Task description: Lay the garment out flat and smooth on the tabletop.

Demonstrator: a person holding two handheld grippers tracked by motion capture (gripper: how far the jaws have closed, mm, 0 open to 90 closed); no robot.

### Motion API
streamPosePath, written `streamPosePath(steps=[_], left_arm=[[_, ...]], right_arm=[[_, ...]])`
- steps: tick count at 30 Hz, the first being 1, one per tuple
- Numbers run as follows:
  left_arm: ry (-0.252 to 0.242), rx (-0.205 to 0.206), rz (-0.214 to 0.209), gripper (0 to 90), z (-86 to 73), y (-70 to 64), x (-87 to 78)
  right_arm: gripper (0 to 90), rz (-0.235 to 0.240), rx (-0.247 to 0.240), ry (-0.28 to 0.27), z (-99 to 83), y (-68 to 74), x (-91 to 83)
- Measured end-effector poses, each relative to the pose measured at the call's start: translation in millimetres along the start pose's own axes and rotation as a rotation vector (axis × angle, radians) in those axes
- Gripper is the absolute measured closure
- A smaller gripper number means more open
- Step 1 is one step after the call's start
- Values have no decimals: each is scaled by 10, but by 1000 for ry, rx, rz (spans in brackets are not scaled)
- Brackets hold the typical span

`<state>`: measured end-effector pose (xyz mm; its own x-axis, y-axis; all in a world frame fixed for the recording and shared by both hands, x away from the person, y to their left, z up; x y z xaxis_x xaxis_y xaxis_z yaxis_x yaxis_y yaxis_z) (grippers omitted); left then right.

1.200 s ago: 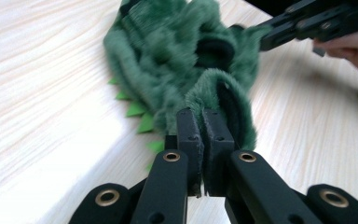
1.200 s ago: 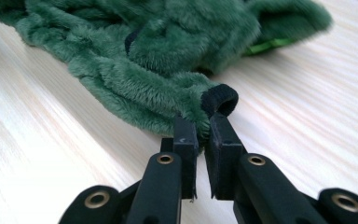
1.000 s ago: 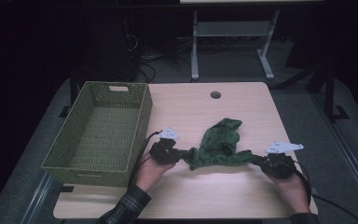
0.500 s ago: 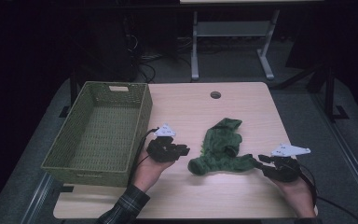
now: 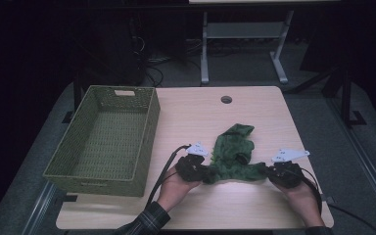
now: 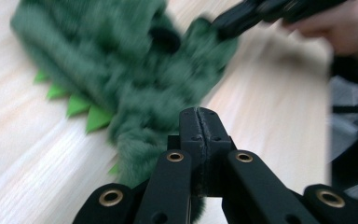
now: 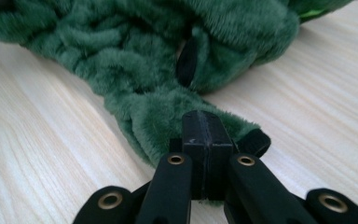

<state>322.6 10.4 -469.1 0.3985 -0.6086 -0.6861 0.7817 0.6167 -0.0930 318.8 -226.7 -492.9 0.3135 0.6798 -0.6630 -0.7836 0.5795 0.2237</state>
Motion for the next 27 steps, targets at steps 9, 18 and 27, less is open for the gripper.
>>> streamPosePath(steps=[9,18,27], left_arm=[[120,59,125,896,-282,270,46],[161,57,126,899,-379,338,94],[174,45,54,900,-577,323,-113]], right_arm=[[899,-13,3,54,-99,-74,47],[900,-14,47,80,-171,-117,43],[900,38,30,94,-321,183,-23]])
Point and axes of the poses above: each handheld gripper's, and its own axes: x roughly forward along the jaws, z roughly out of its top, y roughly to its left, the point moved 6 cm from there along x, roughly forward along the jaws, and after that the axes turned 15 degrees about z, right-handed, at the moved point
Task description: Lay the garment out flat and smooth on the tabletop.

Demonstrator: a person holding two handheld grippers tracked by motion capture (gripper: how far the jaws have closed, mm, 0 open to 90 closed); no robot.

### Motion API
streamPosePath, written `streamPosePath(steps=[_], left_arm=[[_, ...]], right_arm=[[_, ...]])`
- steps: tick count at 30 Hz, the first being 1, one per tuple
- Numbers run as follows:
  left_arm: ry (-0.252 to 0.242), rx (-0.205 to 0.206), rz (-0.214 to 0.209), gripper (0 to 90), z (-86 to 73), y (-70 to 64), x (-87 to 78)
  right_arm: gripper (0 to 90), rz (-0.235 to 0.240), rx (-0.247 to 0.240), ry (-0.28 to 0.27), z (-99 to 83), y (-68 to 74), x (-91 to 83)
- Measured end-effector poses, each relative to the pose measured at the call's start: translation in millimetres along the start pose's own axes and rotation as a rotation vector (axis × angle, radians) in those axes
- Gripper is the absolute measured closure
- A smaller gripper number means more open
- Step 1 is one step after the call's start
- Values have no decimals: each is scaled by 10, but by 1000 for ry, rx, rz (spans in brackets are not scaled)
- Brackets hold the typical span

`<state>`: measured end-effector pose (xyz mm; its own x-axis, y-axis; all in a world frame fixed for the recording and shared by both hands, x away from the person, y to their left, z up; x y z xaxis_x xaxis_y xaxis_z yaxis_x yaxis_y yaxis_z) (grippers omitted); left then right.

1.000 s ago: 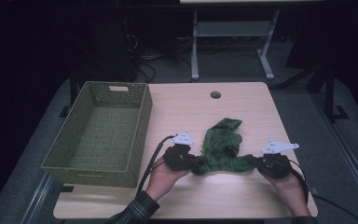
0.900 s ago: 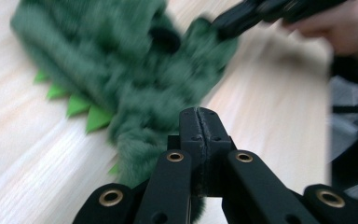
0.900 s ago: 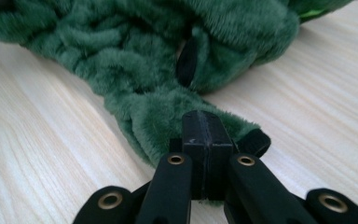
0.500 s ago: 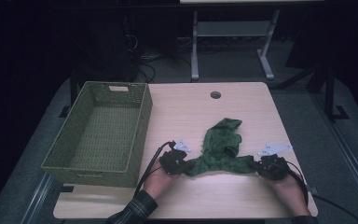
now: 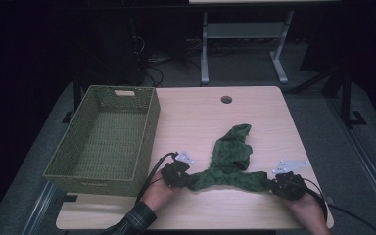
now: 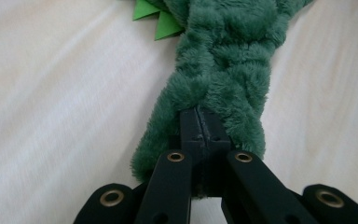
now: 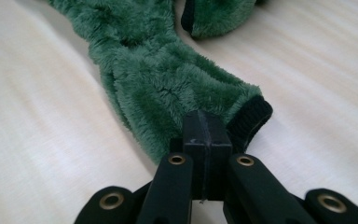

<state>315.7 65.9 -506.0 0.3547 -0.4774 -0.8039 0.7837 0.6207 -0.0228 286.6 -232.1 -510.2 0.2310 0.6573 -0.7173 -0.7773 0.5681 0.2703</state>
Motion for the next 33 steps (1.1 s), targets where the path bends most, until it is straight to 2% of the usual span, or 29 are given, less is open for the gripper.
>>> streamPosePath(steps=[1,2,3,5,6,8,9,10,11,17,19,22,27,29,33], left_arm=[[6,17,-6,899,-46,-1,-36],[-6,4,-11,899,-81,-21,-57],[0,14,-13,899,-119,-23,-87],[-10,1,-19,898,-159,-54,-119],[-11,2,-23,866,-165,-56,-134],[-23,2,-11,794,-128,-50,-170],[-31,5,-7,794,-94,-46,-192],[-40,10,-6,769,-52,-38,-216],[-50,13,-4,746,-2,-27,-235],[-120,29,-8,702,419,45,-265],[-140,43,-6,668,591,74,-245],[-167,51,-15,654,847,95,-186],[-173,70,-41,626,1161,101,-20],[-172,85,-52,619,1255,94,54],[-168,85,-75,590,1403,62,208]], right_arm=[[900,7,-3,-3,-21,44,-1],[900,12,-11,0,-42,83,-4],[900,17,-16,1,-57,125,-4],[900,21,-25,4,-80,192,-3],[894,25,-38,3,-73,240,-3],[864,26,-49,-34,-12,269,-36],[864,26,-49,-34,-12,269,-36],[850,25,-57,-63,32,272,-64],[809,24,-58,-91,105,254,-95],[727,19,-50,-93,222,155,-16],[682,21,-38,-98,280,97,13],[665,23,-32,-106,306,86,20],[652,26,-23,-115,306,83,17],[645,28,-20,-111,293,77,24],[637,36,-24,-103,277,90,45]])
Point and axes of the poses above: each handheld gripper's, and its own axes: x roughly forward along the jaws, z roughly out of its top, y roughly to its left, the point moved 6 cm from there along x, roughly forward along the jaws, and after that the axes turned 15 degrees about z, right-handed, at the moved point
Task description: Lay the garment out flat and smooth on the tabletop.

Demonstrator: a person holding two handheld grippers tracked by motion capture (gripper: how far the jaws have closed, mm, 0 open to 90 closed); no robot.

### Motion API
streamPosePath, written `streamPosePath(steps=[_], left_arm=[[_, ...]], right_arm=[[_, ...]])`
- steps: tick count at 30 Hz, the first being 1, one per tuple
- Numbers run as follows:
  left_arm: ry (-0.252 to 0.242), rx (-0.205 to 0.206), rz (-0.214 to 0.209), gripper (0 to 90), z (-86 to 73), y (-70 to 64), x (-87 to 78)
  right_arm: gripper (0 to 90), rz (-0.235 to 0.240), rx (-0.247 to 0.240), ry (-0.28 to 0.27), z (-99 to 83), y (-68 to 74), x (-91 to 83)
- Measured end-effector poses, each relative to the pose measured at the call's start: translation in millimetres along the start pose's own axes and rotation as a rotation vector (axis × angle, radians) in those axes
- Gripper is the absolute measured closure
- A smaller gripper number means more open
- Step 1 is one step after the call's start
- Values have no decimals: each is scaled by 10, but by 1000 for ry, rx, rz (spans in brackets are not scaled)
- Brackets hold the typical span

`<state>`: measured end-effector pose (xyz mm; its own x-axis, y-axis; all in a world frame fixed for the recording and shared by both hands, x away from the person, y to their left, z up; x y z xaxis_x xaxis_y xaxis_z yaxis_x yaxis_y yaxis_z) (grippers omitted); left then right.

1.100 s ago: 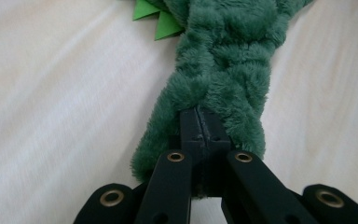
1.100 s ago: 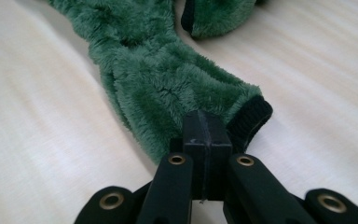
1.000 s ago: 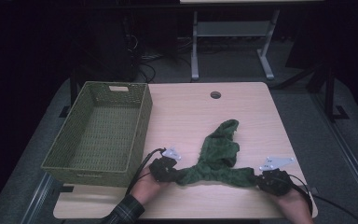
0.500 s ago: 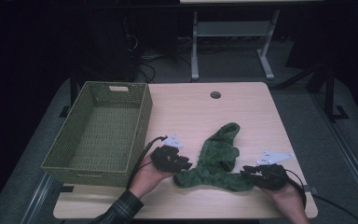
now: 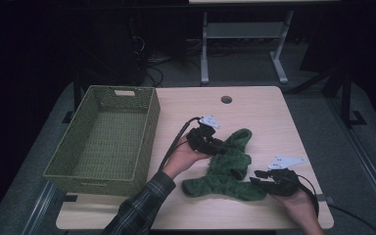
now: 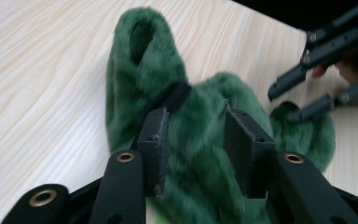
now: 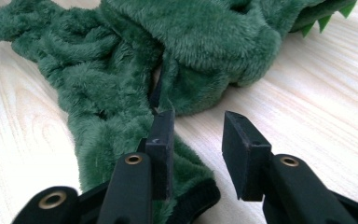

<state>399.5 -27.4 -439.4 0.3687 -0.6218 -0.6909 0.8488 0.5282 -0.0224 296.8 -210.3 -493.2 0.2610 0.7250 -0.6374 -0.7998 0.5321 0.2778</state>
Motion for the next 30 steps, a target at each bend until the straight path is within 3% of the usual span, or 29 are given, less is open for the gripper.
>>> streamPosePath(steps=[3,6,15,22,24,25,30], left_arm=[[-1,25,-8,567,70,-5,124],[13,14,-22,521,103,-28,230],[43,0,-33,520,57,-39,415],[71,36,-54,622,-15,-91,457],[81,47,-57,688,-34,-99,464],[85,51,-58,777,-41,-99,460],[62,44,-48,843,-35,-58,389]], right_arm=[[627,9,8,0,-5,16,17],[607,13,13,2,-11,23,37],[594,14,8,-8,-10,12,32],[582,12,22,-6,-17,12,40],[577,14,22,-4,-20,9,43],[572,12,21,-4,-20,7,45],[552,17,33,-6,-7,17,64]])
Point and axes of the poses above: each handheld gripper's, and its own axes: x roughly forward along the jaws, z roughly out of its top, y roughly to its left, the point moved 6 cm from there along x, roughly forward along the jaws, and after that the axes turned 15 degrees about z, right-handed, at the moved point
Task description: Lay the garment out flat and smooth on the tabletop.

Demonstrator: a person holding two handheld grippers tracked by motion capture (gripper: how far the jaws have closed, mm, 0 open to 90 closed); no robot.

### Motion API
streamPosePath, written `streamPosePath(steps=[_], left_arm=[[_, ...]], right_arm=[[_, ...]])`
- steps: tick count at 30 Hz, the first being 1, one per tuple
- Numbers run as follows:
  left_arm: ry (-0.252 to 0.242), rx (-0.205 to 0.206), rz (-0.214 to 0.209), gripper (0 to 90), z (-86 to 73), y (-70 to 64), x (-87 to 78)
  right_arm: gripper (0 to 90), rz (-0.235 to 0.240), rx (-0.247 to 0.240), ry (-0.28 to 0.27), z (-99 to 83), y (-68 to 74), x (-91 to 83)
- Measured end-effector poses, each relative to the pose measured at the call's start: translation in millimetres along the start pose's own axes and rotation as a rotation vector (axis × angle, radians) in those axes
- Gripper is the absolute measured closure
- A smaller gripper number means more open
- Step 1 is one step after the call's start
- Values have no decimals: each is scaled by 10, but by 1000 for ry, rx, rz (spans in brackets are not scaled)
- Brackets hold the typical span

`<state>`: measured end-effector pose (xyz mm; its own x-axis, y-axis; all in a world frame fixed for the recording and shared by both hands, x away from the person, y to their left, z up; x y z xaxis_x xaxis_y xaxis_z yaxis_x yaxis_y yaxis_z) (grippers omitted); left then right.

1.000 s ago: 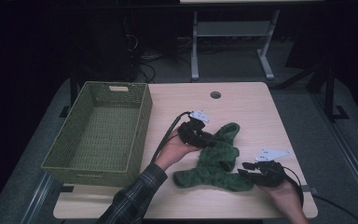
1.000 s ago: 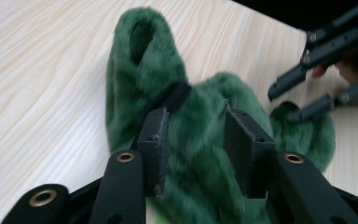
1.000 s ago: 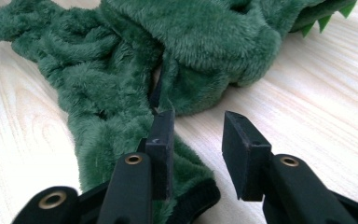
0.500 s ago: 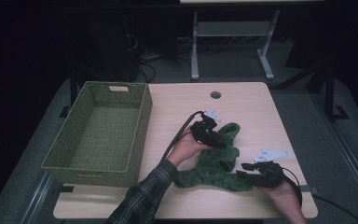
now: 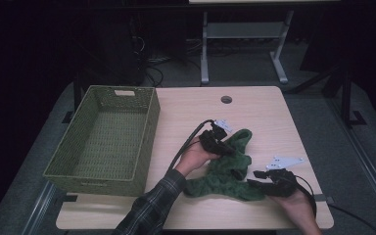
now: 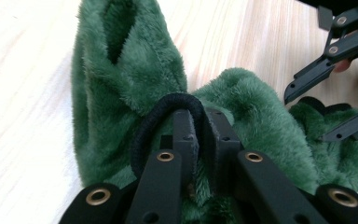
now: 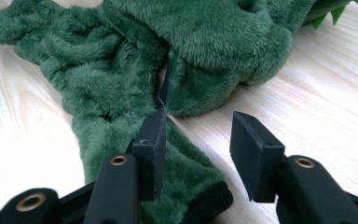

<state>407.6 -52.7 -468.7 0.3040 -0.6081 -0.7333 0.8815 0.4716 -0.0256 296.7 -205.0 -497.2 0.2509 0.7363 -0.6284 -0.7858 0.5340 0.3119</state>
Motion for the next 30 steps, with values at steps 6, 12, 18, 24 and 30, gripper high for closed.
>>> streamPosePath(steps=[6,12,18,24,30], left_arm=[[-42,-23,21,849,22,83,-204],[-88,-58,31,849,-6,139,-388],[-97,-69,30,849,-46,145,-443],[-116,-85,29,851,-56,139,-514],[-142,-122,37,854,-111,146,-692]], right_arm=[[552,10,11,-2,40,19,36],[541,24,22,3,97,14,145],[557,12,37,35,152,-28,303],[779,-49,6,50,169,-113,297],[821,-88,-2,-1,249,-210,99]])
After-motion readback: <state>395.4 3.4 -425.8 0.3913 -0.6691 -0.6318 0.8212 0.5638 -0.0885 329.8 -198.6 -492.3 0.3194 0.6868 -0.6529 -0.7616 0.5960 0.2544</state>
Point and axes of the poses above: each handheld gripper's, and its own axes: x roughly forward along the jaws, z roughly out of its top, y roughly to its left, the point moved 6 cm from there along x, roughly forward along the jaws, and after that the axes turned 15 degrees about z, right-handed, at the moved point
